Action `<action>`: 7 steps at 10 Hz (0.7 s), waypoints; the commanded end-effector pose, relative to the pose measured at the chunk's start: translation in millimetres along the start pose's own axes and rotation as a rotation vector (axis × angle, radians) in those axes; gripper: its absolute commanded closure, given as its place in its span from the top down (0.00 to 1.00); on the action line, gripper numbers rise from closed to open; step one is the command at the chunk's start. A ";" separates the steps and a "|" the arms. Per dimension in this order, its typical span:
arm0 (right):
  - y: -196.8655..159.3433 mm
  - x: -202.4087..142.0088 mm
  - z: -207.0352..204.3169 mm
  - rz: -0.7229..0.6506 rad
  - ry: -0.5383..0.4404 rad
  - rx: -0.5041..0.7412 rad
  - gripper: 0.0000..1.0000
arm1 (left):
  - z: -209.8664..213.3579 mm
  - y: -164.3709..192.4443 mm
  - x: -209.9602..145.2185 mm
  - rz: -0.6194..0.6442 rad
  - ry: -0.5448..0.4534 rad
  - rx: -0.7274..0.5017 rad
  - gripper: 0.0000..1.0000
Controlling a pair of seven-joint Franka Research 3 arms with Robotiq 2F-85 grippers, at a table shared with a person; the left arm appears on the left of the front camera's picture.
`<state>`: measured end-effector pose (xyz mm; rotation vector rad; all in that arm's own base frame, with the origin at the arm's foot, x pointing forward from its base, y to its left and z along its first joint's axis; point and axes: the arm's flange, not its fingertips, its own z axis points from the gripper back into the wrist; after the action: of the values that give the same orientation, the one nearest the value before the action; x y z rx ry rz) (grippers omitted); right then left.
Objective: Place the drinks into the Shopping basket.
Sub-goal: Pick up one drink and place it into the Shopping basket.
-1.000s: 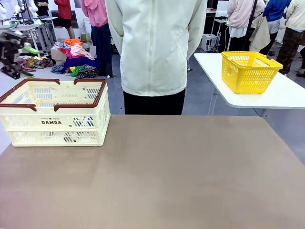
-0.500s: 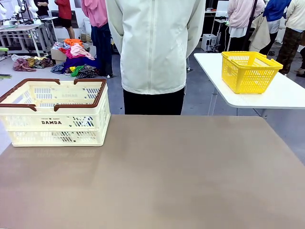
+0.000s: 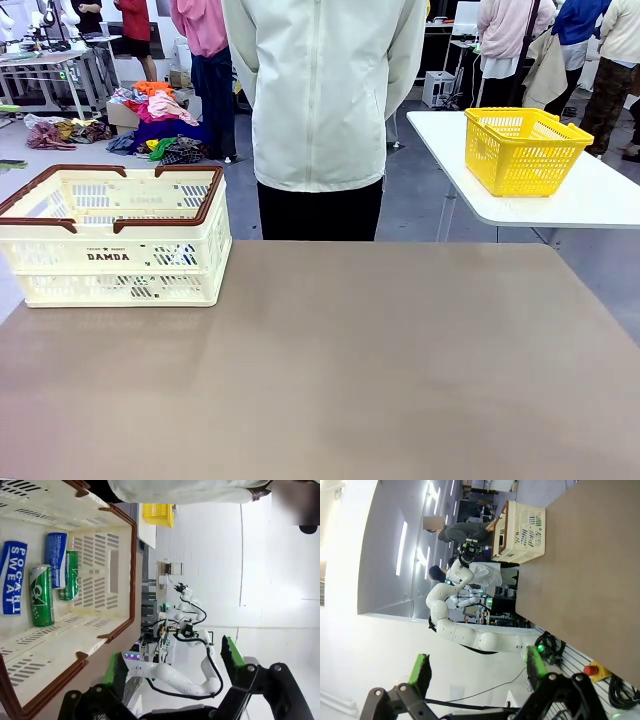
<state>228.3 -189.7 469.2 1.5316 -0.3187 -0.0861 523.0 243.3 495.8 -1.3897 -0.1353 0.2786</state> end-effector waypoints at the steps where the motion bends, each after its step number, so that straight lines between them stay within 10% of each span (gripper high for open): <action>1: 5.6 0.5 0.3 -0.011 -0.009 0.015 1.00 | -4.3 -4.7 -8.4 -0.019 -0.017 -0.016 1.00; 7: 5.6 0.5 0.3 -0.011 -0.009 0.015 1.00 | -4.3 -4.7 -8.4 -0.019 -0.017 -0.016 1.00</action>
<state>228.3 -189.7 469.2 1.5316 -0.3187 -0.0860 521.5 242.1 500.9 -1.3895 -0.1439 0.2733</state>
